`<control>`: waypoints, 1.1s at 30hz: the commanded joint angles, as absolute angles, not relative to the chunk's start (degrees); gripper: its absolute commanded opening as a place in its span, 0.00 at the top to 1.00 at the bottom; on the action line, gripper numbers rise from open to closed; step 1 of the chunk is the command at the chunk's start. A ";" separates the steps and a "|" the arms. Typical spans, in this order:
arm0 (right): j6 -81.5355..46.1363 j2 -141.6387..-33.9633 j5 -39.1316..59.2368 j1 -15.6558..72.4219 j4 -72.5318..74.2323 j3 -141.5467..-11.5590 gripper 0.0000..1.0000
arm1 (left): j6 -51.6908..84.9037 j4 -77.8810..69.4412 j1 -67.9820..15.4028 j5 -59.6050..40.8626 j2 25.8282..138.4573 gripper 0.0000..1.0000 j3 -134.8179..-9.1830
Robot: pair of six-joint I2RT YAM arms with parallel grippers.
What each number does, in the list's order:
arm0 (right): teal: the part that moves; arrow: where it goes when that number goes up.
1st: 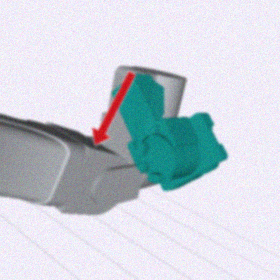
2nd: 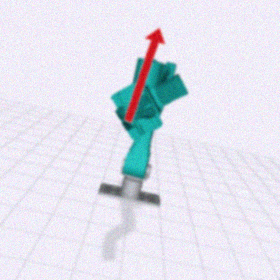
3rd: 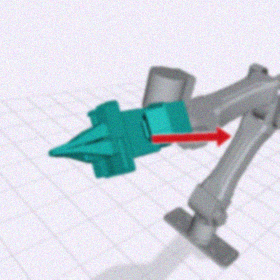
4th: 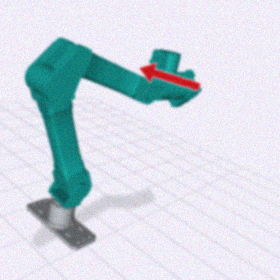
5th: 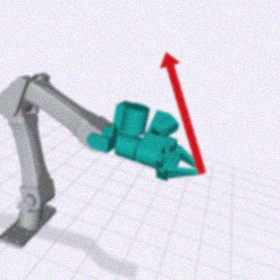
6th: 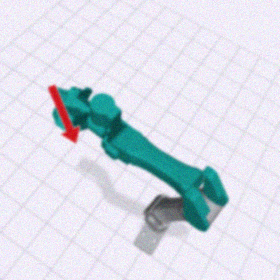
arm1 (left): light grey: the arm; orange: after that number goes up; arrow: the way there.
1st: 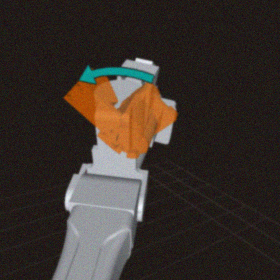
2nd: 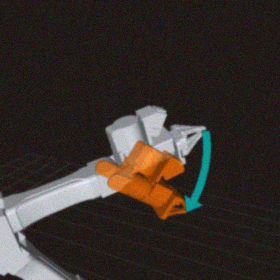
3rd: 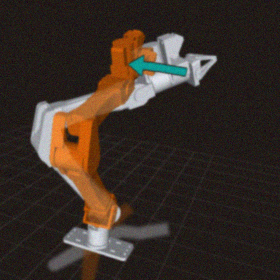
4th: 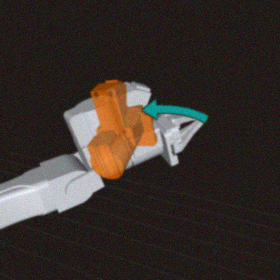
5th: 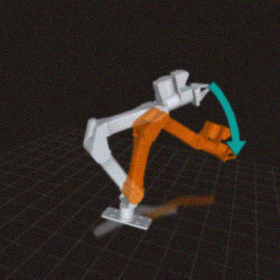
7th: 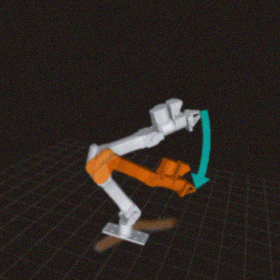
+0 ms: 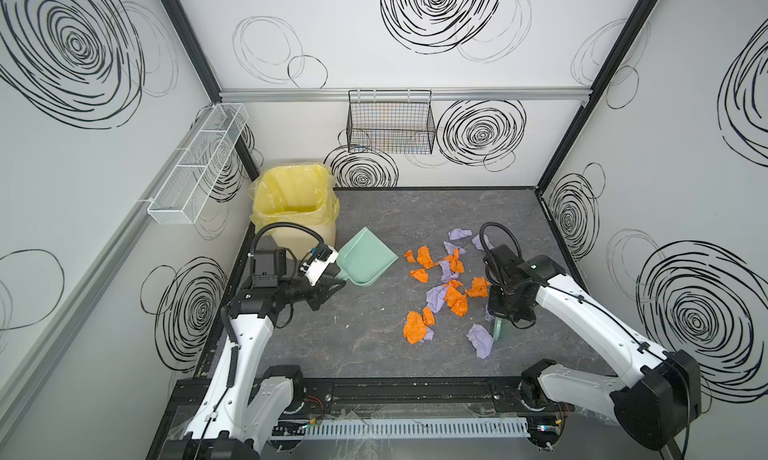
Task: Sweep away the paper scraps from the table
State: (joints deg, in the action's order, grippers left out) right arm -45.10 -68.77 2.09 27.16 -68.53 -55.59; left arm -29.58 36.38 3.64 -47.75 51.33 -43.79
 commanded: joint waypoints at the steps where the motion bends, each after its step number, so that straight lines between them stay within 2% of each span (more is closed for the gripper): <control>1: -48.31 -73.27 7.91 30.33 -65.22 -57.21 1.00 | -30.23 35.24 3.28 -49.22 50.62 1.00 -43.73; 8: -49.66 -82.53 7.90 34.79 -62.70 -67.43 1.00 | -30.39 35.42 3.34 -49.35 50.49 1.00 -43.68; 15: -49.73 -85.68 2.04 35.51 -70.15 -77.14 1.00 | -30.76 35.92 3.59 -49.49 50.45 1.00 -43.68; 21: -49.14 -77.38 2.89 35.43 -72.25 -76.64 1.00 | -30.89 35.94 3.60 -49.94 51.01 1.00 -43.81; 33: -53.13 -61.27 -0.61 33.49 -72.32 -60.01 1.00 | -30.76 36.03 3.17 -49.40 51.17 1.00 -43.77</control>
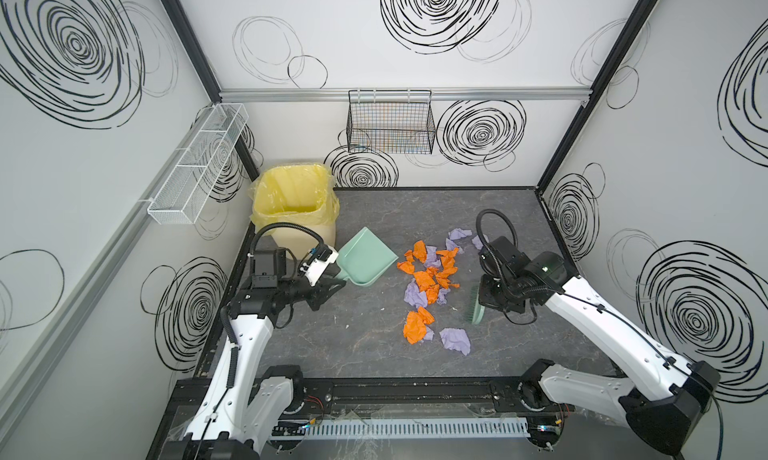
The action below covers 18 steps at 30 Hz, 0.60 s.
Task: Sweep away the paper scraps from the table
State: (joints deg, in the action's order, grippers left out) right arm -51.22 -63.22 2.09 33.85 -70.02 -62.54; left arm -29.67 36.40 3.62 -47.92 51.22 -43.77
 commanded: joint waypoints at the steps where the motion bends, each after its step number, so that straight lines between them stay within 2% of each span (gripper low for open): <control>1: -53.30 -60.48 -0.44 33.53 -72.33 -58.68 1.00 | -30.71 35.95 3.16 -49.40 51.28 1.00 -43.81; 10: -55.07 -56.62 2.65 34.60 -72.29 -52.18 1.00 | -30.25 35.46 2.26 -48.71 52.12 1.00 -43.78; 18: -63.89 -59.10 4.63 45.39 -72.09 -52.89 1.00 | -29.97 34.98 1.57 -48.17 52.10 1.00 -43.68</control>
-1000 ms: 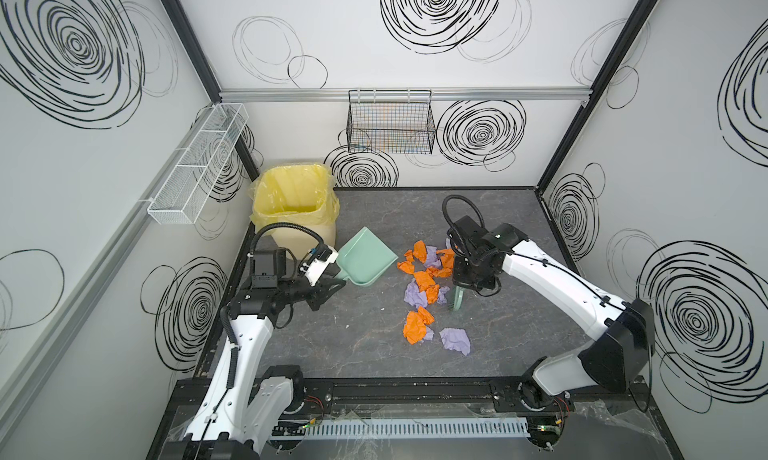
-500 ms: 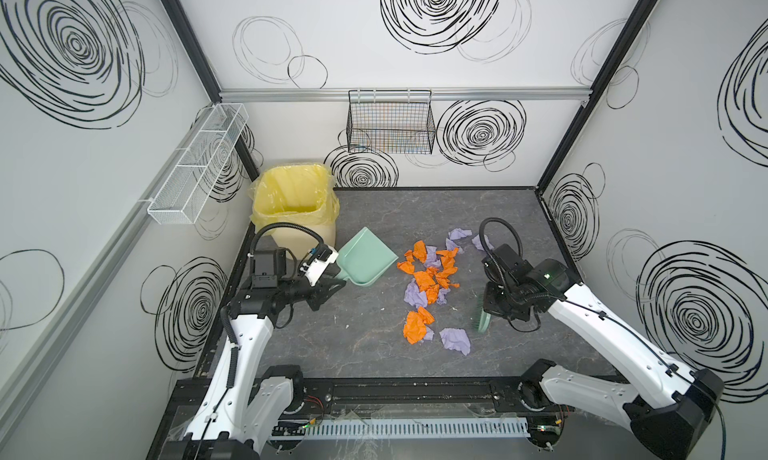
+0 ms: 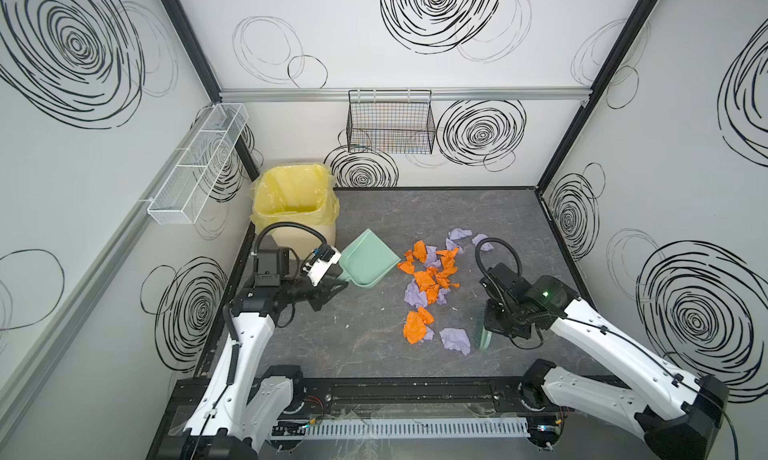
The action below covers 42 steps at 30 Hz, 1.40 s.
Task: Sweep away the paper scraps from the table
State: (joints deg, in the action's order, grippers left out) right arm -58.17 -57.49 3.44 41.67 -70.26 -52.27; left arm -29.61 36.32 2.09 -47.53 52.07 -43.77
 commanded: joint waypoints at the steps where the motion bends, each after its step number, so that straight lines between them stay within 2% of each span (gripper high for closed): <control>1: -65.46 -60.14 4.64 47.28 -72.14 -53.60 1.00 | -29.97 34.90 1.50 -48.11 52.12 1.00 -43.68; 7: -69.42 -66.75 4.89 53.24 -69.02 -57.52 1.00 | -29.71 34.64 0.97 -47.91 52.03 1.00 -43.68; 15: -69.33 -71.72 8.07 53.34 -55.67 -58.66 1.00 | -29.88 34.98 0.97 -47.64 51.20 1.00 -43.51; 19: -69.39 -73.19 6.29 52.68 -54.61 -62.42 1.00 | -29.97 35.13 1.05 -47.64 51.19 1.00 -43.60; 26: -68.19 -72.43 2.20 51.25 -63.31 -69.54 1.00 | -30.13 35.50 1.57 -47.89 51.06 1.00 -43.59; 32: -67.52 -68.60 2.20 54.31 -70.60 -73.13 1.00 | -30.32 35.47 1.67 -47.90 51.41 1.00 -43.63; 38: -65.38 -63.06 4.44 60.42 -66.31 -69.68 1.00 | -30.00 35.07 1.58 -47.63 52.56 1.00 -43.99; 42: -65.32 -63.42 6.23 64.20 -62.78 -65.11 1.00 | -30.08 35.16 1.58 -46.54 52.71 1.00 -43.96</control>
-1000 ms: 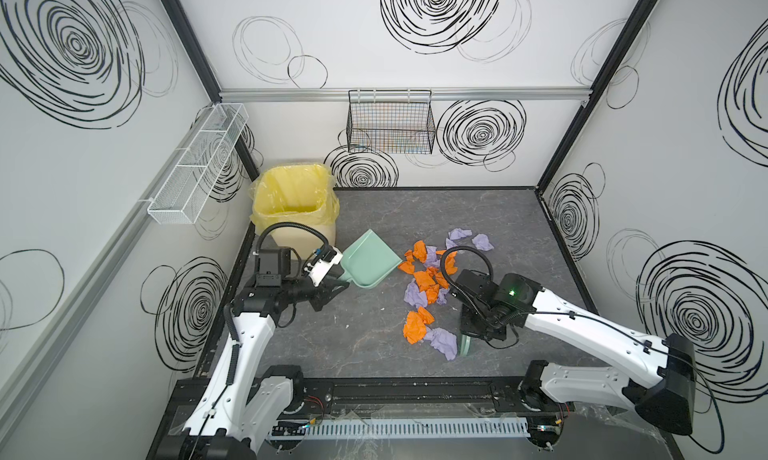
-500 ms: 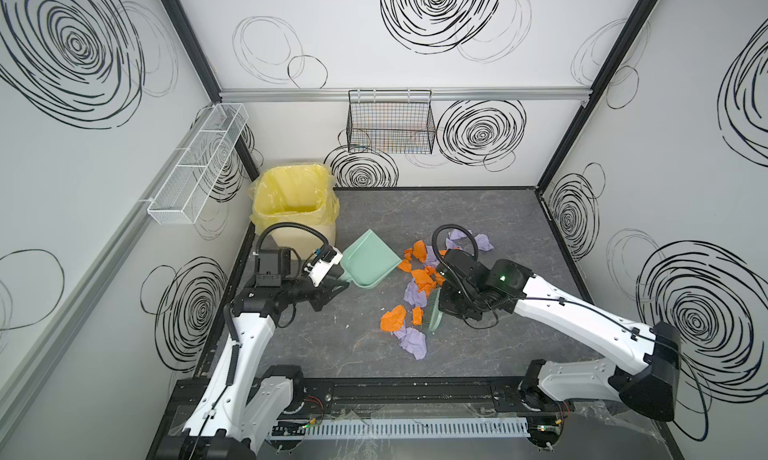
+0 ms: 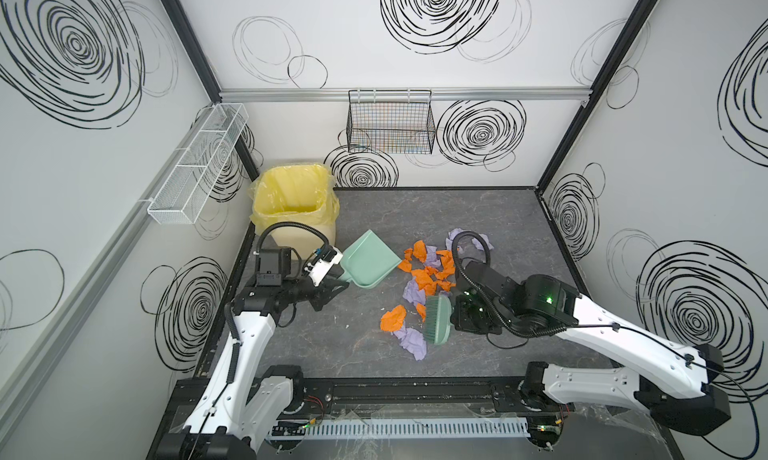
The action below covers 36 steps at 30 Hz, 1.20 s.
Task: Sweep away the paper scraps from the table
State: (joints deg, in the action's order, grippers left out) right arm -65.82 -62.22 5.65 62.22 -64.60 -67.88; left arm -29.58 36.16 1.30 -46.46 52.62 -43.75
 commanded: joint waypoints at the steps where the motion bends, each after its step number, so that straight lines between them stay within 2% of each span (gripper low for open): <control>1: -65.30 -64.22 6.35 65.20 -61.91 -64.17 1.00 | -30.06 35.16 1.57 -46.29 52.60 1.00 -43.95; 8: -61.88 -70.95 5.33 67.11 -55.54 -62.38 1.00 | -31.96 37.66 1.58 -45.01 52.61 1.00 -44.60; 15: -58.37 -73.99 3.21 62.57 -53.12 -64.11 1.00 | -39.98 45.58 1.49 -41.72 52.71 1.00 -46.20; 26: -53.24 -68.40 2.50 53.11 -43.77 -61.41 1.00 | -54.87 56.07 2.37 -35.34 50.34 1.00 -45.75; 32: -50.93 -65.79 2.41 52.68 -47.61 -64.89 1.00 | -68.65 63.56 2.55 -28.24 48.28 1.00 -44.61; 36: -48.58 -63.85 -2.72 51.28 -52.31 -69.15 1.00 | -74.11 66.04 2.59 -22.60 50.60 1.00 -44.03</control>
State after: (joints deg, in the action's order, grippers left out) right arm -51.09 -66.22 2.44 52.42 -48.73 -64.97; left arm -65.73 61.52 2.15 -27.66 49.30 -44.62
